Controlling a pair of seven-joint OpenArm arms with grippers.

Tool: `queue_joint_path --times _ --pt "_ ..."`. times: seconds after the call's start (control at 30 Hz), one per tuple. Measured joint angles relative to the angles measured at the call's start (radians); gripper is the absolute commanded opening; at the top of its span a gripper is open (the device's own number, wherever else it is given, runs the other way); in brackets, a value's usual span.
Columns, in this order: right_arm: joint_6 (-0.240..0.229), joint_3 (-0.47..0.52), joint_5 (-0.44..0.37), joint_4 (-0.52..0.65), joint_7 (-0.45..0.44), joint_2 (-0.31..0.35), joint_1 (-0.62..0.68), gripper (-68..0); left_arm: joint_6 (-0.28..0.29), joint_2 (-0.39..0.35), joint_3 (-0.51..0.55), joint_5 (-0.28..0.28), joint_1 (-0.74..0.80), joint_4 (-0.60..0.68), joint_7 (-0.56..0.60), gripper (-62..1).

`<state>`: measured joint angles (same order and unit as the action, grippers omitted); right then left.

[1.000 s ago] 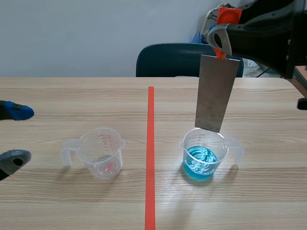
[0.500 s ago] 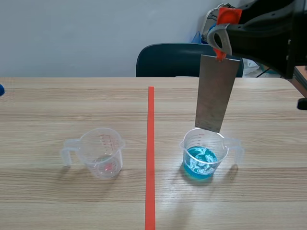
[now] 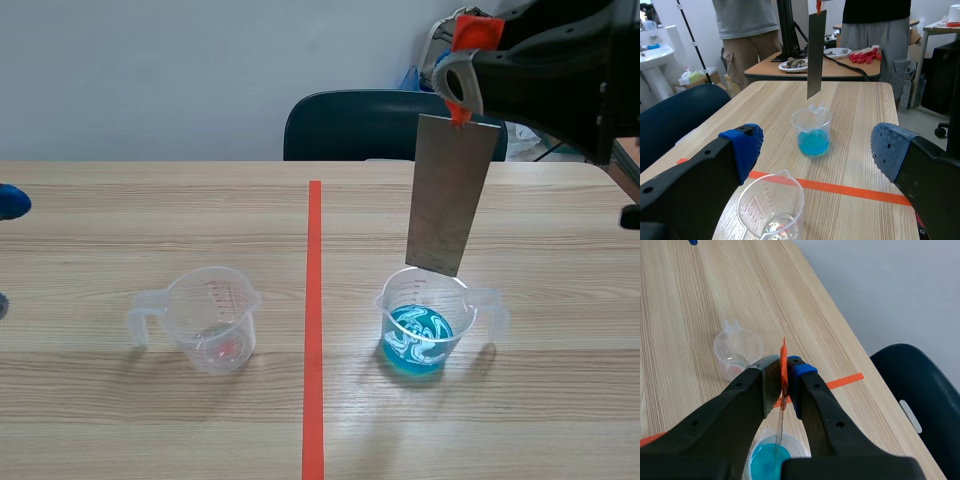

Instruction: Do the redox reaction experiment

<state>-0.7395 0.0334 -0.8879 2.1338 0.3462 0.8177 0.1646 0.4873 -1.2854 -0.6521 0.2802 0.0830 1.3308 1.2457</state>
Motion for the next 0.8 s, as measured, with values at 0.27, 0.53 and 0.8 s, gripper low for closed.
queue_joint_path --times 0.27,0.53,0.8 --pt "0.000 0.000 0.000 0.000 0.000 0.000 0.000 -66.7 0.000 0.000 0.000 0.000 0.000 0.000 0.000 -14.0" --pt "0.000 0.000 0.000 0.000 0.000 0.000 0.000 -66.7 -0.001 0.000 0.000 0.001 0.004 0.000 0.000 -14.0" --pt "0.000 0.000 0.000 0.000 0.000 0.000 0.000 -66.7 -0.040 -0.003 0.000 0.009 0.070 0.000 0.001 -14.0"
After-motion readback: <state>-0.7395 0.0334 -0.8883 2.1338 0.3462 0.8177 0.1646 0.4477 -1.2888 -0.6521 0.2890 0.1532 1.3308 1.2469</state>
